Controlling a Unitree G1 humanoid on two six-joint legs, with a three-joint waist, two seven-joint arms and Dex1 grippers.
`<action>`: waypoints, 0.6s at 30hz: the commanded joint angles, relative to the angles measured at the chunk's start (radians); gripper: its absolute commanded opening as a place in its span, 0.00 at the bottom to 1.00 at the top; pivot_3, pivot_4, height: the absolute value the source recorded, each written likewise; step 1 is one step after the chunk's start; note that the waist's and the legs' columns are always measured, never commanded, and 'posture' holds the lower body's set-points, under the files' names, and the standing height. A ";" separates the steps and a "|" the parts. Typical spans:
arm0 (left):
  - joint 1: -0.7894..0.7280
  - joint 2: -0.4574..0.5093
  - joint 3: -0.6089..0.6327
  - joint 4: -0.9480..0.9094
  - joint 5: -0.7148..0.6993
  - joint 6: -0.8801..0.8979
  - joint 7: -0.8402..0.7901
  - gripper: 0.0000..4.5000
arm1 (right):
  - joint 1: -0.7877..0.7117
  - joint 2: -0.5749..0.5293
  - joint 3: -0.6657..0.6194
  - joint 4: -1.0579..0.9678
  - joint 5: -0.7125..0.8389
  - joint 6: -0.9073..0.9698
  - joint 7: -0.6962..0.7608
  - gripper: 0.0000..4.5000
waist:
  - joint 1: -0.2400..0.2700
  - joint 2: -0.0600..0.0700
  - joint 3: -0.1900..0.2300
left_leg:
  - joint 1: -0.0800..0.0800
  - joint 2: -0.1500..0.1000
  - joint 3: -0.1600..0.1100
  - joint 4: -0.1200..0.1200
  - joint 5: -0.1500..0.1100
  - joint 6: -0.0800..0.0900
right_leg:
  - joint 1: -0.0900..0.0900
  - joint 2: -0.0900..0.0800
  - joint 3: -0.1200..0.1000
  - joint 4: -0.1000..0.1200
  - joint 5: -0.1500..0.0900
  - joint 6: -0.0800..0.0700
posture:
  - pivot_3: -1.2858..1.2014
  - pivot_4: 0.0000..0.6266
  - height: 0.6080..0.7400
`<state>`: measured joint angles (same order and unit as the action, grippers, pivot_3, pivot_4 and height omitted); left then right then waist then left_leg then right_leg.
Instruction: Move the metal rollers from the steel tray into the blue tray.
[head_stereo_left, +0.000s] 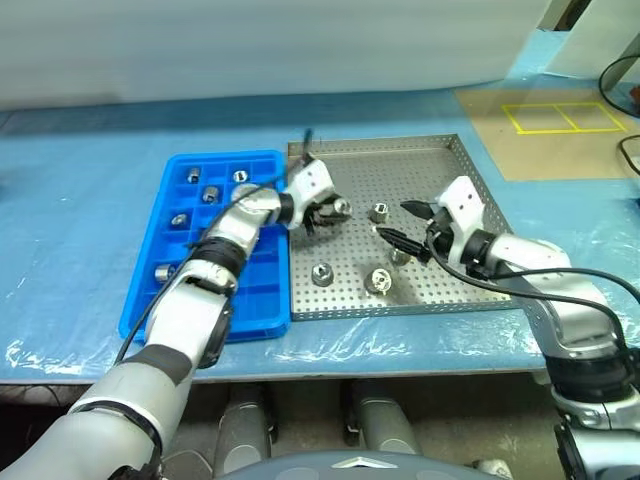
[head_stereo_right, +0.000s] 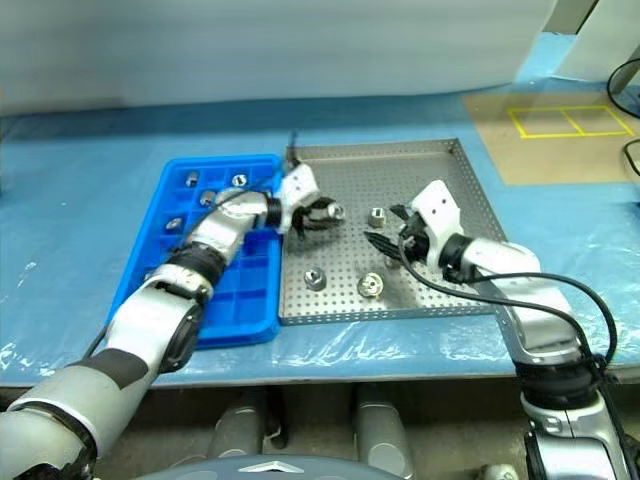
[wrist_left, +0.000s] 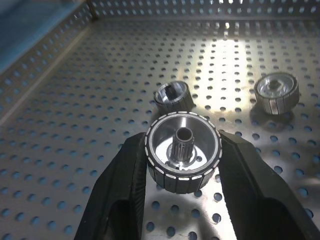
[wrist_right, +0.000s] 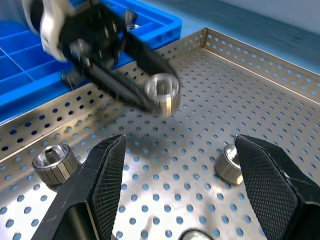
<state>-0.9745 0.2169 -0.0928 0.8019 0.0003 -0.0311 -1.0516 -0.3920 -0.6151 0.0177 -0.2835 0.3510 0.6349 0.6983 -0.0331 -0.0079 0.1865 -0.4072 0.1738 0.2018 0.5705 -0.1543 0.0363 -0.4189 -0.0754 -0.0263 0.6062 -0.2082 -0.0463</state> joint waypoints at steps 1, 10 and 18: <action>0.103 0.100 0.066 -0.352 -0.115 0.176 -0.038 0.38 | -0.120 0.025 0.047 0.104 -0.022 -0.092 0.069 0.80 | 0.008 0.001 0.000 | 0.000 0.000 0.000 -0.001 0.000 -0.001 | 0.000 0.000 0.000 0.001 0.000 0.000 | 0.47 0.24 1.00; 0.445 0.377 0.297 -0.845 -0.248 0.400 0.085 0.38 | -0.407 0.223 0.214 0.419 -0.068 -0.280 0.269 0.80 | 0.090 0.002 0.001 | 0.000 0.003 0.000 -0.007 0.003 -0.005 | -0.003 0.000 -0.003 0.002 -0.002 -0.004 | 0.58 0.24 1.00; 0.718 0.427 0.393 -1.026 -0.280 0.496 0.223 0.38 | -0.503 0.356 0.234 0.611 -0.087 -0.395 0.365 0.80 | 0.172 0.002 0.002 | -0.001 0.004 0.000 -0.008 0.004 -0.007 | -0.004 0.000 -0.004 0.002 -0.003 -0.005 | 0.64 0.24 1.00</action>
<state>-0.2640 0.6398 0.2784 -0.1669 -0.2548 0.4636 -0.8498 -0.8640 -0.2654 0.2581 0.3198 0.2648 0.2780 1.0447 0.1386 -0.0058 0.1883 -0.4081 0.1772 0.2014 0.5626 -0.1505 0.0288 -0.4224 -0.0756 -0.0307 0.6080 -0.2114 -0.0514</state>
